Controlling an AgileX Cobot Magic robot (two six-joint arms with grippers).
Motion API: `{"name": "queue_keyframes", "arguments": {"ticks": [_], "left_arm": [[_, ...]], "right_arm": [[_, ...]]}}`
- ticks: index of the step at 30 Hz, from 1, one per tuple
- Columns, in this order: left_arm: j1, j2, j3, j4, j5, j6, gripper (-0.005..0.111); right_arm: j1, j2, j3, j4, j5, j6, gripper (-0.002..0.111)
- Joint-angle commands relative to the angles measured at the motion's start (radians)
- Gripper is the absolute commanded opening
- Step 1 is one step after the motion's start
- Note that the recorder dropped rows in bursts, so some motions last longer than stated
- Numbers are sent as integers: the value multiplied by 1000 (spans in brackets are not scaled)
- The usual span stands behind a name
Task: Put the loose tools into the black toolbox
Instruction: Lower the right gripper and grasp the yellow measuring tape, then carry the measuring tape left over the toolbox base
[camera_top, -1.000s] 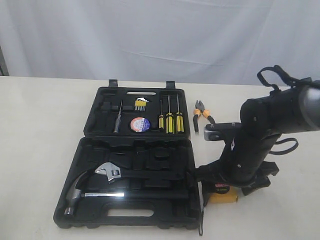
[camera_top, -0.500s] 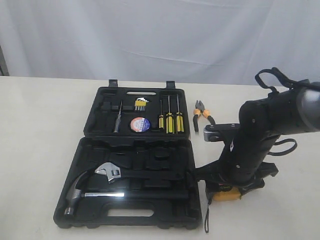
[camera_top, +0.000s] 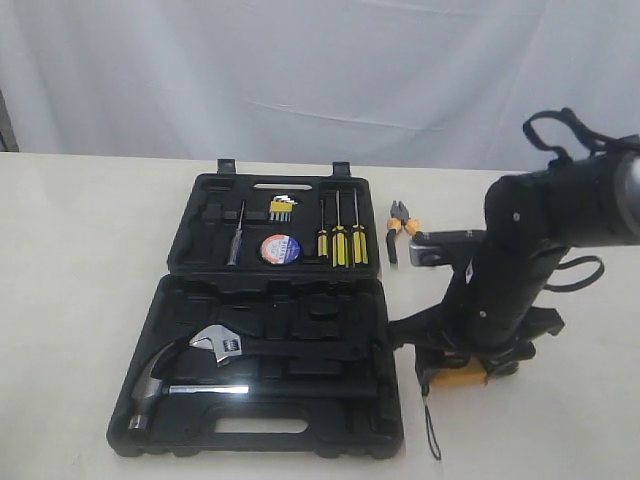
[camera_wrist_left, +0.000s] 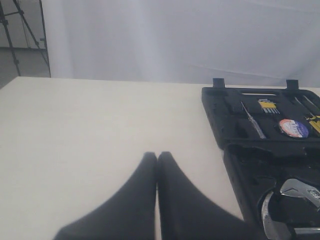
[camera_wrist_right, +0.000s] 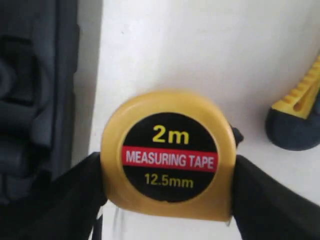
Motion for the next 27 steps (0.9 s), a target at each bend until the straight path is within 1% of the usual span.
{"name": "queue_keyframes", "arguments": {"ticks": [1, 5, 7, 11, 15, 18, 24, 27], "left_arm": [[-2, -3, 2, -2, 0, 0, 0], [-2, -3, 2, -2, 0, 0, 0], [-2, -3, 2, -2, 0, 0, 0], [-2, -3, 2, -2, 0, 0, 0], [-2, -3, 2, -2, 0, 0, 0], [-2, -3, 2, -2, 0, 0, 0], [-2, -3, 2, -2, 0, 0, 0], [-2, -3, 2, -2, 0, 0, 0]], "right_arm": [[-1, -104, -80, 7, 125, -2, 14], [4, -157, -195, 140, 246, 0, 14], [31, -158, -264, 162, 288, 0, 14], [128, -124, -408, 161, 303, 30, 14], [234, -20, -538, 157, 300, 110, 14], [296, 76, -627, 115, 275, 199, 14], [420, 269, -776, -108, 170, 426, 14], [459, 351, -856, -145, 158, 465, 14]]}}
